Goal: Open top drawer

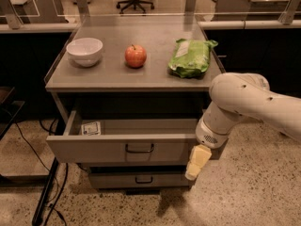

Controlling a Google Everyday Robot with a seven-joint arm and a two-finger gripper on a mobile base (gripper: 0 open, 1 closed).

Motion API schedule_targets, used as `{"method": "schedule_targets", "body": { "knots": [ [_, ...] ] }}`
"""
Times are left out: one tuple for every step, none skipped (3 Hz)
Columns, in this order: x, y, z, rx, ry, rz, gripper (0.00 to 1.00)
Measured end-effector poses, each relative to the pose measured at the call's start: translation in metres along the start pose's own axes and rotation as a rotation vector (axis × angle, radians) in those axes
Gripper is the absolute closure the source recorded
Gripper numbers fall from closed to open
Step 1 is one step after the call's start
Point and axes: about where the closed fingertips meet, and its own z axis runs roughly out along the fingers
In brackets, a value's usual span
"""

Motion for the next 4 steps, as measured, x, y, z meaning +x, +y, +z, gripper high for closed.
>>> {"method": "schedule_targets", "body": {
  "knots": [
    [0.003,0.004,0.012,-0.034,-0.003,-0.017,0.0],
    [0.006,0.007,0.018,-0.056,0.004,-0.023,0.0],
    [-0.003,0.004,0.028,-0.064,-0.005,-0.04,0.0],
    [-0.001,0.009,0.028,-0.078,-0.001,-0.042,0.0]
  ]
}}
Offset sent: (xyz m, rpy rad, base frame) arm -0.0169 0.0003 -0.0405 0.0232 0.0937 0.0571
